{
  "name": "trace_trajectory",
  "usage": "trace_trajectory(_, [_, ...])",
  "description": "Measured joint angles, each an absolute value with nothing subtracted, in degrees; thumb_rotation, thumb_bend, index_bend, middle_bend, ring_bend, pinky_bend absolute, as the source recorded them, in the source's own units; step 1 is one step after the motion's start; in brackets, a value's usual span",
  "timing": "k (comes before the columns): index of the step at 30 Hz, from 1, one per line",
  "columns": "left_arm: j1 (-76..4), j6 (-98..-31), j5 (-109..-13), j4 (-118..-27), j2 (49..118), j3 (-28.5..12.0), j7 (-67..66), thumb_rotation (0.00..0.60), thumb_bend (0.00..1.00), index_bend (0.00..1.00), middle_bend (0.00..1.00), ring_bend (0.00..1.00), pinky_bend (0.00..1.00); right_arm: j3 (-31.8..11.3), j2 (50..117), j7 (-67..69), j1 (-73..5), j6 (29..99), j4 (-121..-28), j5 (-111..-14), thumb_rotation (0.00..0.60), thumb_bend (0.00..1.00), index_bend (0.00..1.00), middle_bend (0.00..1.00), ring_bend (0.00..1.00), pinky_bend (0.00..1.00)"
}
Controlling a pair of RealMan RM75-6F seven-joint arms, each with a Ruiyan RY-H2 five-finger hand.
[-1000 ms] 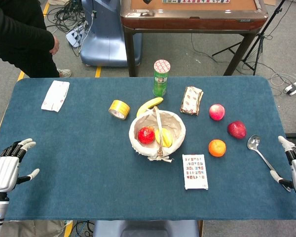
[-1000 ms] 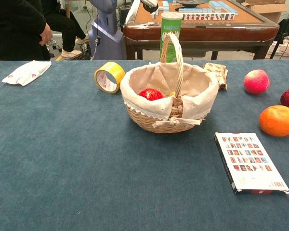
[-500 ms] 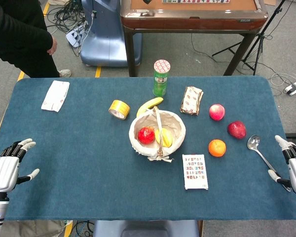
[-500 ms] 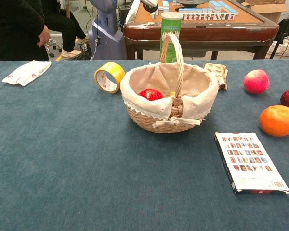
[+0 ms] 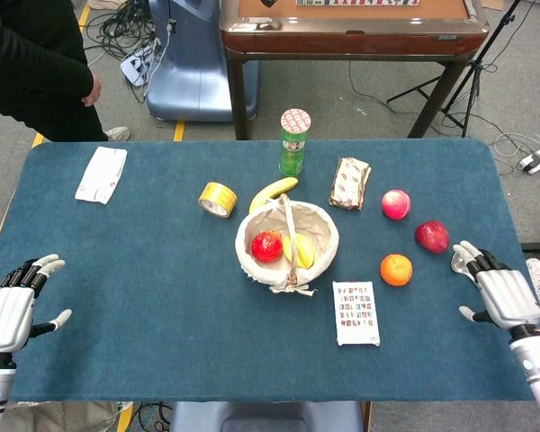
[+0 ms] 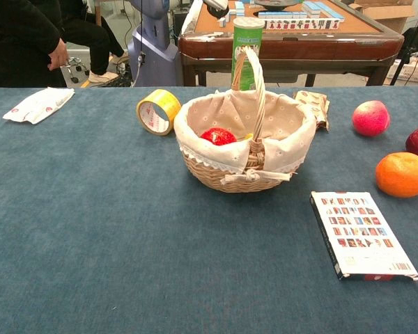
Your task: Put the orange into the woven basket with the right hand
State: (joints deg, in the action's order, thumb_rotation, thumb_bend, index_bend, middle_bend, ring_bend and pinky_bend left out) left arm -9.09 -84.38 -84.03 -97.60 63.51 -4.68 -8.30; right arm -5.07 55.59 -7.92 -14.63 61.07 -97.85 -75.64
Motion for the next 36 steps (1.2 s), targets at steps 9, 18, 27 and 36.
trace_trajectory(9, [-8.7, -84.7, -83.9, -97.3, 63.3, -4.5, -8.0, 0.6, 0.17, 0.28, 0.19, 0.17, 0.23, -6.8, 64.7, -15.3, -24.7, 50.6, -91.3, -67.4, 0.6, 0.12, 0.0, 0.07, 0.07, 0.33])
trace_trajectory(18, [-8.3, -84.8, -83.6, -97.1, 63.3, -4.3, -8.0, 0.6, 0.17, 0.28, 0.19, 0.17, 0.23, -6.8, 72.2, -18.9, -29.7, 46.6, -84.7, -63.6, 0.6, 0.14, 0.08, 0.18, 0.15, 0.37])
trace_trajectory(27, [-8.2, -84.7, -83.6, -97.3, 63.1, -4.4, -8.2, 0.6, 0.17, 0.28, 0.2, 0.17, 0.23, -6.1, 75.7, -18.9, -31.0, 47.8, -81.5, -64.1, 0.6, 0.33, 0.45, 0.39, 0.36, 0.62])
trace_trajectory(36, [-8.3, -84.6, -83.5, -97.4, 63.1, -4.6, -8.1, 0.6, 0.17, 0.28, 0.19, 0.17, 0.23, -9.5, 70.4, -10.2, -30.6, 52.8, -89.4, -68.7, 0.6, 0.33, 0.48, 0.41, 0.39, 0.65])
